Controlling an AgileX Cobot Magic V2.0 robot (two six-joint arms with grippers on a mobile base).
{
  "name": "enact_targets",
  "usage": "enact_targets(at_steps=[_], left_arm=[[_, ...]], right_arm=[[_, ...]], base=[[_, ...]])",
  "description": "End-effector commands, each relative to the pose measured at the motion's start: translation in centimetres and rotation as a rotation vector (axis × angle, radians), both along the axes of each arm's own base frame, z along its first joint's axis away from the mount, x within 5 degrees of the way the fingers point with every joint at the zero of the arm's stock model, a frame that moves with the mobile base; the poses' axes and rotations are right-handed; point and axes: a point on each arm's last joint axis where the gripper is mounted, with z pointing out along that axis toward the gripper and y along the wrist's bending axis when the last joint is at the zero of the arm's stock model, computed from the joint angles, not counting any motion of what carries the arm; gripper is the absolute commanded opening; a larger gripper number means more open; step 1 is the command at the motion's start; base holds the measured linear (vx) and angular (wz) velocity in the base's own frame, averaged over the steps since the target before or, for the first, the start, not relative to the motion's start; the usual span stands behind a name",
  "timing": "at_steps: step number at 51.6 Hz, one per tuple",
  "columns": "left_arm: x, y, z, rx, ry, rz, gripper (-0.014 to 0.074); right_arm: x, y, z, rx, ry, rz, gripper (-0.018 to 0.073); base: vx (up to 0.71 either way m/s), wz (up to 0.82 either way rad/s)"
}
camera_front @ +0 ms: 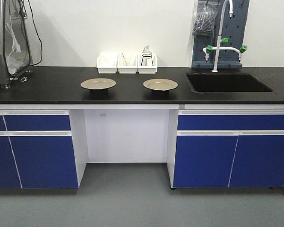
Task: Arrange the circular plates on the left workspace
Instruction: 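Drive the base forward toward the counter with the two tan plates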
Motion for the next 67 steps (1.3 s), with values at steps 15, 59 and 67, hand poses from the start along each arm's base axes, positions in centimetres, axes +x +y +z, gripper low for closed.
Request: enact_targets(at_steps=[15,59,67], left_arm=[[-0.04,0.06,0.17,-0.011,-0.081,0.004,0.0002],[-0.04,0.06,0.17,-0.011,-0.081,0.004,0.0002],[-0.04,0.06,0.17,-0.011,-0.080,0.005,0.0002]], right_arm=[[0.04,0.03,0.10,-0.012,-0.076,0.003,-0.0002],[0.04,0.03,0.10,-0.012,-0.076,0.003,-0.0002],[0.04,0.03,0.10,-0.012,-0.076,0.003,-0.0002]], base=[[0.28,-0.08],[0.48,0.05],[0.53,-0.04]])
